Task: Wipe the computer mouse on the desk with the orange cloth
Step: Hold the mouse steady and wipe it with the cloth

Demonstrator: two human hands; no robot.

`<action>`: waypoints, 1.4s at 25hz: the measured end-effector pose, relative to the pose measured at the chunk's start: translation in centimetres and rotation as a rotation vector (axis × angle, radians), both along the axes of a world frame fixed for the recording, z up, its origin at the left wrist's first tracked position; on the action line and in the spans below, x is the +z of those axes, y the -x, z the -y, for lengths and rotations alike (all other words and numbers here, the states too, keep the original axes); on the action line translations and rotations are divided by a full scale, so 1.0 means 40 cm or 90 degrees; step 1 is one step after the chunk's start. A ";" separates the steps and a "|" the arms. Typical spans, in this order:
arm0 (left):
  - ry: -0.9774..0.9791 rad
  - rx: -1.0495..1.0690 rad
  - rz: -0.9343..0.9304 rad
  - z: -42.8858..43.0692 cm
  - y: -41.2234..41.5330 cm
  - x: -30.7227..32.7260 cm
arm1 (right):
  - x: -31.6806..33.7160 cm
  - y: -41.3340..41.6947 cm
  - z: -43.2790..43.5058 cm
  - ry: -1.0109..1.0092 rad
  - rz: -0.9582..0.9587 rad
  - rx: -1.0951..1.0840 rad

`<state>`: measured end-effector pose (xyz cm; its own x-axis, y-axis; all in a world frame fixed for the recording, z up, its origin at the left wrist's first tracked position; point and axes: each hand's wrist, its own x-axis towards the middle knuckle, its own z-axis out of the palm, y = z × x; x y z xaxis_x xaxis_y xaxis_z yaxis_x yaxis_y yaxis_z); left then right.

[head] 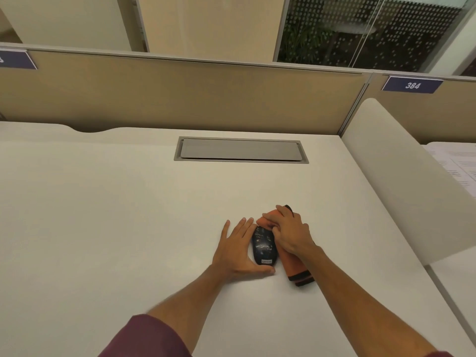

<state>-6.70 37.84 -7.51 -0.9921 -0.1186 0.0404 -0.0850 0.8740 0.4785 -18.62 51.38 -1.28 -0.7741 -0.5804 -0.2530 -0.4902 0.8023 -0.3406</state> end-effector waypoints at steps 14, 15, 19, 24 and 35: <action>0.007 0.007 0.002 0.000 -0.002 0.001 | 0.018 -0.008 0.033 -0.083 -0.070 -0.005; 0.002 0.009 -0.001 -0.001 -0.003 0.003 | 0.014 -0.007 0.028 -0.055 -0.061 -0.015; -0.009 0.014 -0.013 -0.004 -0.007 0.009 | -0.013 -0.027 -0.016 0.035 -0.039 -0.014; -0.001 0.020 -0.020 -0.006 -0.008 0.006 | -0.029 -0.081 -0.097 0.117 -0.027 -0.019; 0.006 0.022 -0.024 -0.009 -0.011 0.005 | -0.033 -0.099 -0.097 0.184 -0.026 0.020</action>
